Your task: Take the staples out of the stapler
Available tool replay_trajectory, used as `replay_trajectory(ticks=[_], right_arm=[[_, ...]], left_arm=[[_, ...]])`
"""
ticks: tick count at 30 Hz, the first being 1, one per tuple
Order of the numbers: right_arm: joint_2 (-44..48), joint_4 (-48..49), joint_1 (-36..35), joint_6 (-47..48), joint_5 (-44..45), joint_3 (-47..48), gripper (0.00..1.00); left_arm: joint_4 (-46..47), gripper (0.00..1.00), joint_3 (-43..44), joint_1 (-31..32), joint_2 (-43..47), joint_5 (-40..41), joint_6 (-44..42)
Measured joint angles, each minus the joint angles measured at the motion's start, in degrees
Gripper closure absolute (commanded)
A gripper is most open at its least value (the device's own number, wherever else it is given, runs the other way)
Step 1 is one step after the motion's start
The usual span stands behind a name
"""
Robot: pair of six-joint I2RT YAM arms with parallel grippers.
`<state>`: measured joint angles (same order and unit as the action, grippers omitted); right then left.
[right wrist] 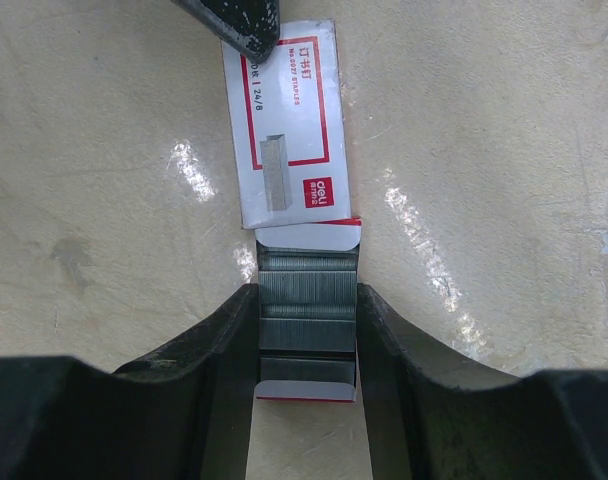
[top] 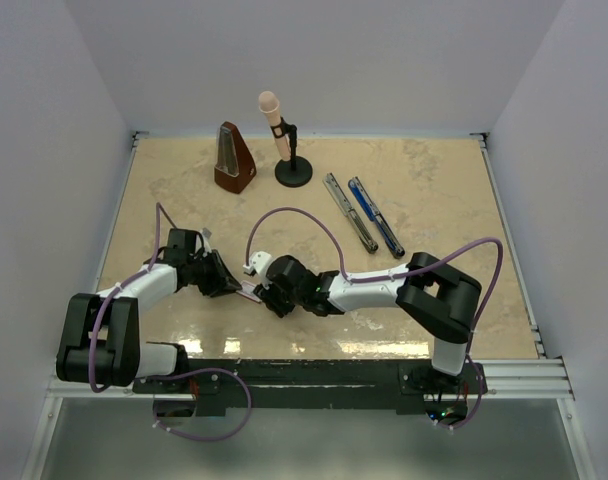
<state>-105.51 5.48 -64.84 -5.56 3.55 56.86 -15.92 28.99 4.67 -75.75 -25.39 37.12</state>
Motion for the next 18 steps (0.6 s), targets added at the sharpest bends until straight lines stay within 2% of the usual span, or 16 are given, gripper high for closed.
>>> replay_trajectory(ticks=[18], right_arm=[[0.15, 1.79, -0.11, 0.07, -0.59, -1.11, 0.66]], left_arm=[[1.49, 0.76, -0.87, 0.07, 0.00, -0.57, 1.46]])
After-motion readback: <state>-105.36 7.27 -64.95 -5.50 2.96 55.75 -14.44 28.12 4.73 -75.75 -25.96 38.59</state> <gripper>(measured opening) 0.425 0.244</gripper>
